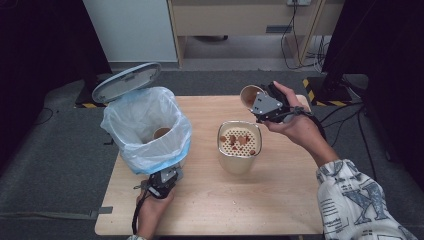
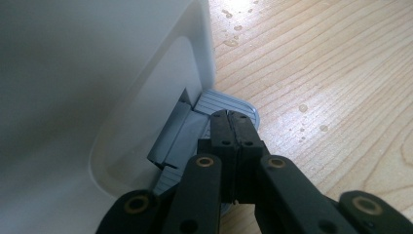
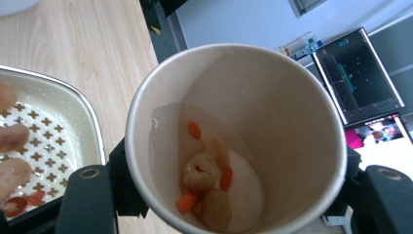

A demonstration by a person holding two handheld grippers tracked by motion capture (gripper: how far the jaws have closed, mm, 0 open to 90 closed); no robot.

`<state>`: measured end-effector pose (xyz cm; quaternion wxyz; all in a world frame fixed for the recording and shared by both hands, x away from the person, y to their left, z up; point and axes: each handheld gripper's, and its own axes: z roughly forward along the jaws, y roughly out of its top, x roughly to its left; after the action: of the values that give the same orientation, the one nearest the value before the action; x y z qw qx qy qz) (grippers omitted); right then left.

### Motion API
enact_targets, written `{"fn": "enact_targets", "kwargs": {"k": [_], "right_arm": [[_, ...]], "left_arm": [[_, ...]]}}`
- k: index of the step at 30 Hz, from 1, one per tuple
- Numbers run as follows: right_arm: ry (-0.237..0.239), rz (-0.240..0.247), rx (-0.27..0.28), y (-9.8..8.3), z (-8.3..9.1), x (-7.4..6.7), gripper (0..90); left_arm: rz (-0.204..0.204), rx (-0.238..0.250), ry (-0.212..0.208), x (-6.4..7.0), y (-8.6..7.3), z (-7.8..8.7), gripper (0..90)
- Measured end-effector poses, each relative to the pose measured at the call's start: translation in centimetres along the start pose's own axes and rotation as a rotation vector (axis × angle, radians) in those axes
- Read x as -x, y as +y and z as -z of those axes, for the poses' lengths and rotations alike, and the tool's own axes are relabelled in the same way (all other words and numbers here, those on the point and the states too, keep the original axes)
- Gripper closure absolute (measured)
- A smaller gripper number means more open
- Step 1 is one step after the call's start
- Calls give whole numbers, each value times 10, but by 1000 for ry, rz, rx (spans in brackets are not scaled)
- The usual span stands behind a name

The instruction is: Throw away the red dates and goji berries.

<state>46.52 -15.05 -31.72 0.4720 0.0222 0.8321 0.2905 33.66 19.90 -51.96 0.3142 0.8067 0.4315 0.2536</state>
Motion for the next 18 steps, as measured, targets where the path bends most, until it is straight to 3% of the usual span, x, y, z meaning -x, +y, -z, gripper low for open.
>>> {"fn": "enact_targets", "kwargs": {"k": [8,18], "right_arm": [[-31,91,-27,8,5,0,318],[-28,83,-30,8,4,2,318]], "left_arm": [[2,1,-2,0,0,0,888],[1,0,-2,0,0,0,888]]}}
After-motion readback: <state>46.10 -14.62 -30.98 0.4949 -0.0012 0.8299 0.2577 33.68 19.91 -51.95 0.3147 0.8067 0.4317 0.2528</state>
